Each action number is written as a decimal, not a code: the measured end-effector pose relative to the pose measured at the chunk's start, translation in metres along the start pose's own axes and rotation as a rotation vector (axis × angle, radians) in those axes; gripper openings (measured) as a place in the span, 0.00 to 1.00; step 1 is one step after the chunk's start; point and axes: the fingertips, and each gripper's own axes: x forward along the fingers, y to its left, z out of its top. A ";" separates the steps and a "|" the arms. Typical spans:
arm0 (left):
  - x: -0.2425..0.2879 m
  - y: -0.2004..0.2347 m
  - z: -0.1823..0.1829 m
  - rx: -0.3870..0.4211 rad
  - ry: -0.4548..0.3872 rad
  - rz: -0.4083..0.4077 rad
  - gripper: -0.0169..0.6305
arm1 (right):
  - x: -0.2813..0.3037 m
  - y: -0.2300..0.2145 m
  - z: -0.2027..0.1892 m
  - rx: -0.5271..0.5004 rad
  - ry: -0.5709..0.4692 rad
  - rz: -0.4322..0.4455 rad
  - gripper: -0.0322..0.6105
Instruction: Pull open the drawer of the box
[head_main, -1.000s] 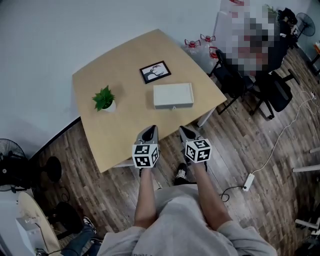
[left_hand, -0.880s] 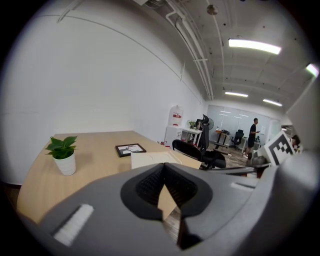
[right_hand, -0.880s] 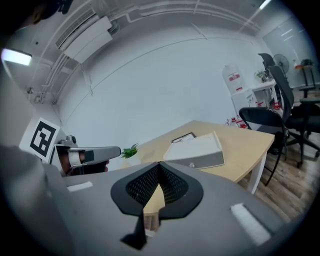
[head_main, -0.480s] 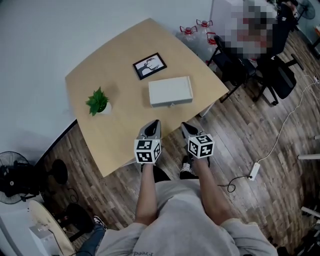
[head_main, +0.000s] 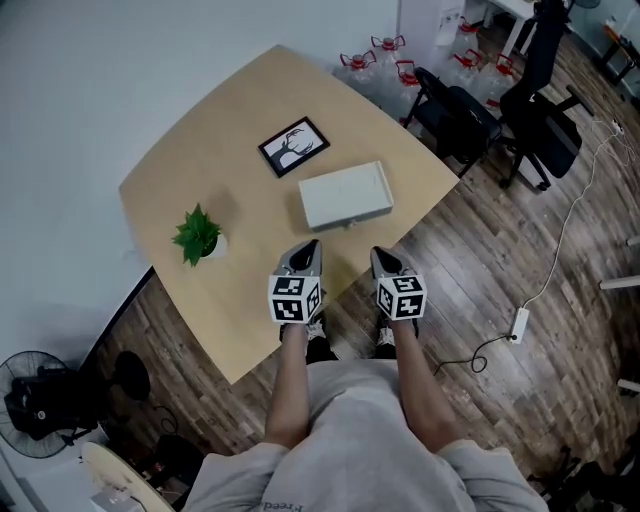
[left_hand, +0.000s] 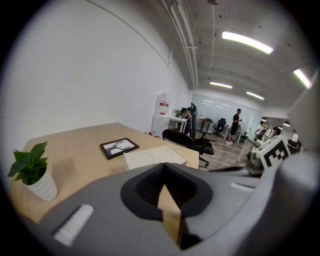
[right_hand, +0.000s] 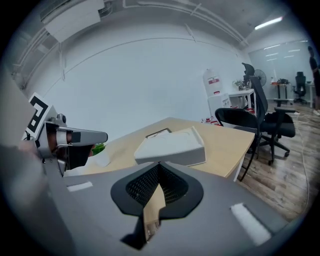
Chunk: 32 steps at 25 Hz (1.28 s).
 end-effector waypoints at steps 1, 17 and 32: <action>0.003 0.003 0.000 0.006 0.008 -0.013 0.11 | 0.003 0.000 -0.001 0.004 -0.002 -0.017 0.05; 0.053 0.044 -0.018 0.033 0.125 -0.121 0.11 | 0.048 -0.003 -0.007 0.040 0.036 -0.132 0.05; 0.108 0.067 -0.038 0.115 0.257 -0.166 0.11 | 0.087 -0.024 -0.018 0.092 0.117 -0.106 0.05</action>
